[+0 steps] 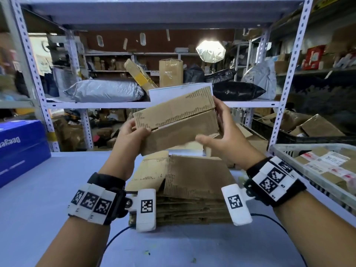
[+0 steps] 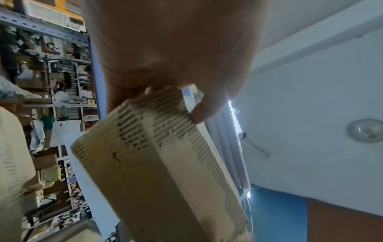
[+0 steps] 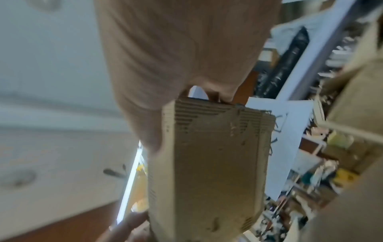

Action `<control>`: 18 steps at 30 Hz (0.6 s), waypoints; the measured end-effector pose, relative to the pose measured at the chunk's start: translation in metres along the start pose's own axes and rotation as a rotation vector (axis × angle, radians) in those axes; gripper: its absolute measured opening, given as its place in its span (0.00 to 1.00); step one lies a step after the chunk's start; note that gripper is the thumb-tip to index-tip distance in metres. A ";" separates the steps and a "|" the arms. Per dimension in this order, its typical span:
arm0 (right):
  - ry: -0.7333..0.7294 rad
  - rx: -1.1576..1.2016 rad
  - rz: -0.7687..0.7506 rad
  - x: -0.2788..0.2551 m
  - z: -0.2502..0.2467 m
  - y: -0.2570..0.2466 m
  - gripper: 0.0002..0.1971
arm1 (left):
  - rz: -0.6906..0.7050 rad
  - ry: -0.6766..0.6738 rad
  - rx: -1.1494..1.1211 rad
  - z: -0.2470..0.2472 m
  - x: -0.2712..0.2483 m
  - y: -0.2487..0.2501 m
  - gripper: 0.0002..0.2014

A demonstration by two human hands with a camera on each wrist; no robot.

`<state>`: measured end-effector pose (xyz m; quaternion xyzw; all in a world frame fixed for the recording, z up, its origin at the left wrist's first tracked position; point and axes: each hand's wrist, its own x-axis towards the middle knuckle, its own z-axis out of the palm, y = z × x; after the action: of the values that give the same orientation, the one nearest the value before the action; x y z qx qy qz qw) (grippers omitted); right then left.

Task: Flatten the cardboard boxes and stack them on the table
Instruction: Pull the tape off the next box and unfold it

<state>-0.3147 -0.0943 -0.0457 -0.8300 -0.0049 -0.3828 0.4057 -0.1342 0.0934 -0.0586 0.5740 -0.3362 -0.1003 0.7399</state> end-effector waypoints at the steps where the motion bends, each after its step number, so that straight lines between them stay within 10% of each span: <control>1: 0.033 0.069 -0.011 0.000 0.000 0.000 0.45 | -0.006 -0.007 -0.021 0.002 -0.001 0.000 0.20; 7: 0.227 0.304 0.016 0.002 -0.001 -0.004 0.14 | 0.018 -0.035 -0.059 0.013 -0.007 0.004 0.29; 18: 0.202 0.428 0.035 -0.006 -0.003 0.007 0.35 | 0.055 -0.052 -0.033 0.015 -0.007 0.005 0.35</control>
<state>-0.3180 -0.0993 -0.0533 -0.6823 -0.0311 -0.4472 0.5775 -0.1497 0.0870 -0.0547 0.5494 -0.3690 -0.1004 0.7429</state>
